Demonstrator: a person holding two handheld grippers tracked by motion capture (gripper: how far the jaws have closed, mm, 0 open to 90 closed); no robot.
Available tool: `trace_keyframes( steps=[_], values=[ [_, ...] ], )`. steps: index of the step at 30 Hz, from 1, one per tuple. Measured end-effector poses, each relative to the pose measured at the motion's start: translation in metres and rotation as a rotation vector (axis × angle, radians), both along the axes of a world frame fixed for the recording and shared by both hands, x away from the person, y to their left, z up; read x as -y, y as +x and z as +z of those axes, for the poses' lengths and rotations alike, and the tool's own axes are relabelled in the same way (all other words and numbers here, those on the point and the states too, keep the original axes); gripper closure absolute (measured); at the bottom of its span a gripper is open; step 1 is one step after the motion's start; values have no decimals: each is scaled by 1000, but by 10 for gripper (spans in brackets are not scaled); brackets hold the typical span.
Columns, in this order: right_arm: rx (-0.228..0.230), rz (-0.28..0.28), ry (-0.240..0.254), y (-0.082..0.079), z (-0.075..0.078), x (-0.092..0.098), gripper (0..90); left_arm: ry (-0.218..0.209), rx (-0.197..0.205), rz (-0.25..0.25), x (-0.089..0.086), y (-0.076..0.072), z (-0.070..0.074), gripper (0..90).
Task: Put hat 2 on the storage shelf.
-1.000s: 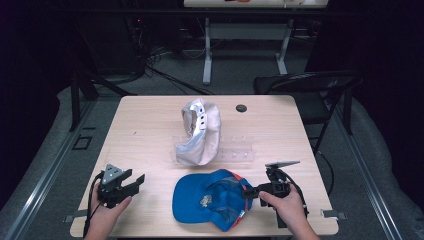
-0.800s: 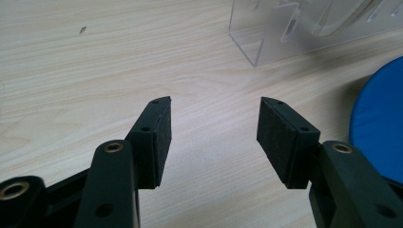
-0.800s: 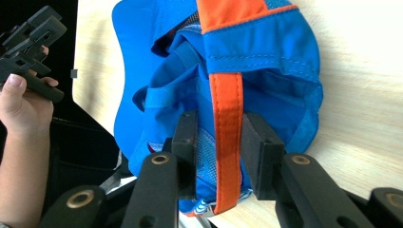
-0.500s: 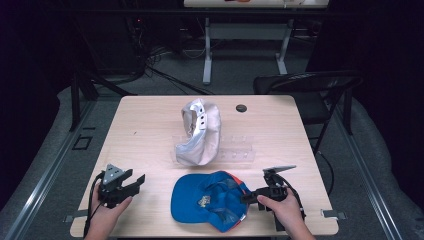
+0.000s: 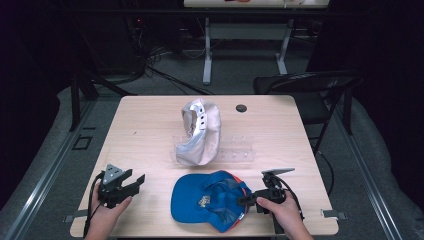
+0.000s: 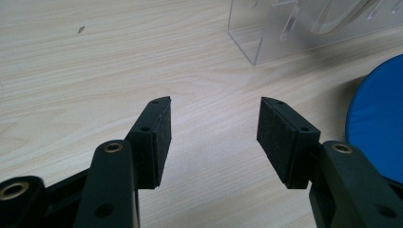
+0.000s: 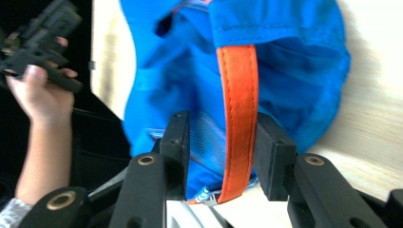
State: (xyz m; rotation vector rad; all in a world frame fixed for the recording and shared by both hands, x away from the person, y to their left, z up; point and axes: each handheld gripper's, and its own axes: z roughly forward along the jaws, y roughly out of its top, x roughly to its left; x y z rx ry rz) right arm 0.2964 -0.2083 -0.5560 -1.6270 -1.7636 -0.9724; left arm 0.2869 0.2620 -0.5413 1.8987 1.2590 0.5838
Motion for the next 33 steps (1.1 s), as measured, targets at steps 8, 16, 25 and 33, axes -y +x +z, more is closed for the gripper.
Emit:
trace_keyframes(
  steps=[8,16,25,33],
  values=[
    [10,0,-26,4,23,2,704,3,2,0,0,0,0,461],
    [8,-41,-50,8,32,3,767,11,5,-5,1,0,0,461],
    [21,-47,-97,11,46,7,770,8,4,-4,3,-1,0,461],
    [49,-49,-167,15,60,15,771,11,2,-9,4,-1,-1,461]
  ],
)
